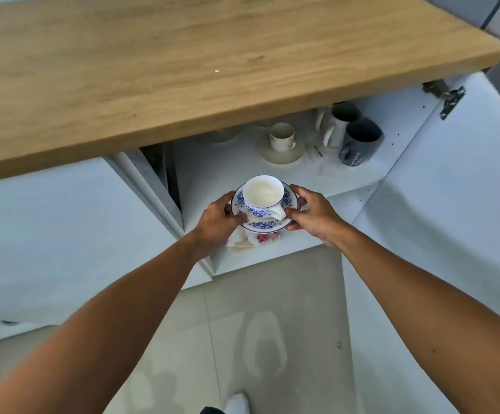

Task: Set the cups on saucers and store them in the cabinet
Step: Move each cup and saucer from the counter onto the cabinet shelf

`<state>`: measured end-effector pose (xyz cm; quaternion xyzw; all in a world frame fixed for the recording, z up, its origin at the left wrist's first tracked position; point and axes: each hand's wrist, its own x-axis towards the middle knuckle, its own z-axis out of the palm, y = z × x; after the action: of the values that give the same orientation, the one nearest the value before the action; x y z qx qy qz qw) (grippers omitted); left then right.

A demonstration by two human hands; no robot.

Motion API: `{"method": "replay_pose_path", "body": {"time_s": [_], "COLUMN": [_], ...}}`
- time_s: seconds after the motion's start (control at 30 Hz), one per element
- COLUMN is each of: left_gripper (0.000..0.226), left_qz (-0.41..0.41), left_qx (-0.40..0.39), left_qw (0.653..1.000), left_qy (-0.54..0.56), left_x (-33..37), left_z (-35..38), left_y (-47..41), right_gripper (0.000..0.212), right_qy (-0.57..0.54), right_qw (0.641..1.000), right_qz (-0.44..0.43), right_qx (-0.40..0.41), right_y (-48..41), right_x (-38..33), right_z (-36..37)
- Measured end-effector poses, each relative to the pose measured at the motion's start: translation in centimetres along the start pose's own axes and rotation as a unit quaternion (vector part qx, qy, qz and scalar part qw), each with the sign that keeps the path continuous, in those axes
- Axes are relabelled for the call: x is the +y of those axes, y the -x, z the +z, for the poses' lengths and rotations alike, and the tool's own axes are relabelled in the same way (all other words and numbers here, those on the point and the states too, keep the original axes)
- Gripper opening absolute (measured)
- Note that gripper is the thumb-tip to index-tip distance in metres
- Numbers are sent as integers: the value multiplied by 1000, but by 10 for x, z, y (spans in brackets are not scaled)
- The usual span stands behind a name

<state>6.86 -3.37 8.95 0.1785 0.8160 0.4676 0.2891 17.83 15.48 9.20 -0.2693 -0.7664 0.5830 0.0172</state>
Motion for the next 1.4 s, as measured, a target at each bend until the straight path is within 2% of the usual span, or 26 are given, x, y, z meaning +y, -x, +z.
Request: {"method": "replay_pose_path", "body": {"time_s": [0.13, 0.33, 0.4, 0.53, 0.67, 0.8, 0.9, 0.97, 1.27, 1.4], "left_gripper": [50, 46, 45, 35, 32, 39, 29, 30, 34, 45], "left_qz": [9, 25, 31, 45, 40, 35, 33, 32, 16, -5], "left_qx": [43, 61, 67, 114, 143, 168, 177, 181, 182, 195], "left_qw": [999, 997, 997, 992, 989, 984, 982, 981, 977, 968], "left_qy": [3, 27, 30, 24, -18, -45, -53, -55, -111, -157], "left_x": [-35, -67, -72, -77, -81, -84, -83, -83, -81, -79], "left_z": [-4, -19, -23, -30, -37, -44, -47, -48, -48, -46], "left_y": [-61, -133, -149, -183, -211, -224, -228, -230, -231, -224], "right_gripper": [46, 47, 47, 31, 31, 22, 38, 44, 54, 53], "right_qy": [-11, -23, -37, -67, -78, -85, -86, -89, -92, -65], "right_qw": [1000, 998, 997, 995, 993, 992, 991, 991, 993, 996], "right_qz": [-12, -55, -59, -67, -85, -94, -92, -87, -53, -39], "right_qx": [-7, -7, -12, -25, -11, 18, 35, 46, 53, 43], "right_y": [-69, -147, -165, -202, -226, -240, -248, -254, -252, -243], "right_x": [24, 31, 30, 37, 39, 36, 34, 33, 28, 25], "right_z": [19, 40, 45, 52, 59, 64, 69, 71, 71, 69]}}
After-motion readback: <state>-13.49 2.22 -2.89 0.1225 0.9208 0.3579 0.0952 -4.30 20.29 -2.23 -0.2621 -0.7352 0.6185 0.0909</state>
